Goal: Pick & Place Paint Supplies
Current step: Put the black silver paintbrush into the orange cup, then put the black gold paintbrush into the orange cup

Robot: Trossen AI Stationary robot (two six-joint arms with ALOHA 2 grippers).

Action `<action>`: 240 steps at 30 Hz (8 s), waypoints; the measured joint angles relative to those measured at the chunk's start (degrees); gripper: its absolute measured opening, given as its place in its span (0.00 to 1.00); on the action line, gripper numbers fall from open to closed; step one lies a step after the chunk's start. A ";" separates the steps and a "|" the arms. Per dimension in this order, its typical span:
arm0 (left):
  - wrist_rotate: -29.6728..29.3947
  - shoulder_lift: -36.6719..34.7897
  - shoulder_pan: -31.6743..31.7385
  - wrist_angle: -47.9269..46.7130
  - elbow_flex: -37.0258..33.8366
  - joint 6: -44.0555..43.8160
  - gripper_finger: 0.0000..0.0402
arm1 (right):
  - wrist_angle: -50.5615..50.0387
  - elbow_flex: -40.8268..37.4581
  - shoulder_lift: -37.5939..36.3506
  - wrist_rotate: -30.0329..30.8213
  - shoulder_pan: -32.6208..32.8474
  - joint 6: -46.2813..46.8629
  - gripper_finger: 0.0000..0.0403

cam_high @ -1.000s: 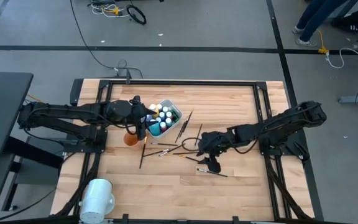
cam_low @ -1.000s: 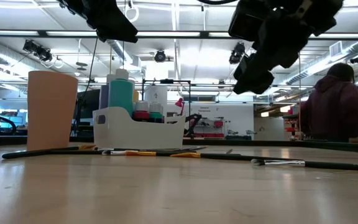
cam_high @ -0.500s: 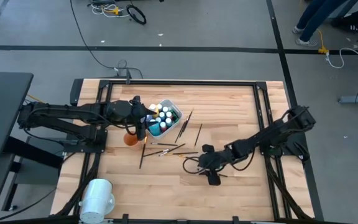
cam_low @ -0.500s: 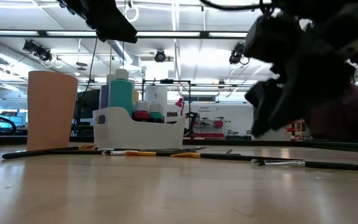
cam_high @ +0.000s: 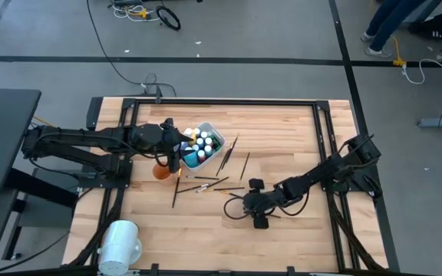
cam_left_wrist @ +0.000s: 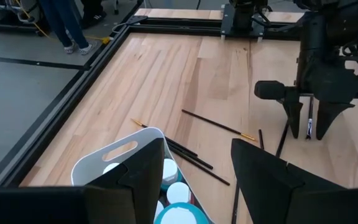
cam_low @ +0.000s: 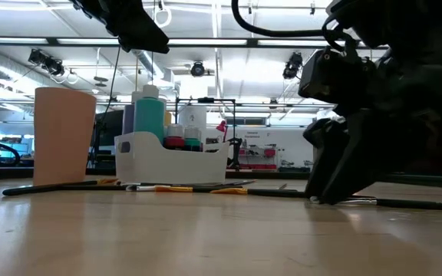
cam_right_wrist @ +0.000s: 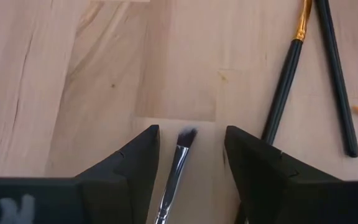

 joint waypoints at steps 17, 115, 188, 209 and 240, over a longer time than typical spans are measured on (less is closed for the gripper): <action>0.02 0.00 0.00 -0.98 0.00 0.17 0.49 | 1.44 -0.09 0.23 -0.51 -0.54 -0.26 0.02; 7.69 26.76 0.90 52.64 3.37 7.60 0.06 | 41.64 -0.07 -21.26 9.38 -18.26 -51.15 0.18; 7.46 -34.51 -3.76 -2.32 -30.05 -9.47 0.17 | 14.47 -0.09 -21.28 8.95 -17.32 -30.29 0.41; 2.90 -34.55 -3.74 10.48 -28.81 -4.94 0.19 | -5.64 -0.13 -10.49 -13.15 -18.29 -30.28 0.41; 0.17 -34.43 -3.74 10.54 -26.97 -9.16 0.19 | 8.55 6.46 1.46 -5.11 -7.97 -3.07 0.35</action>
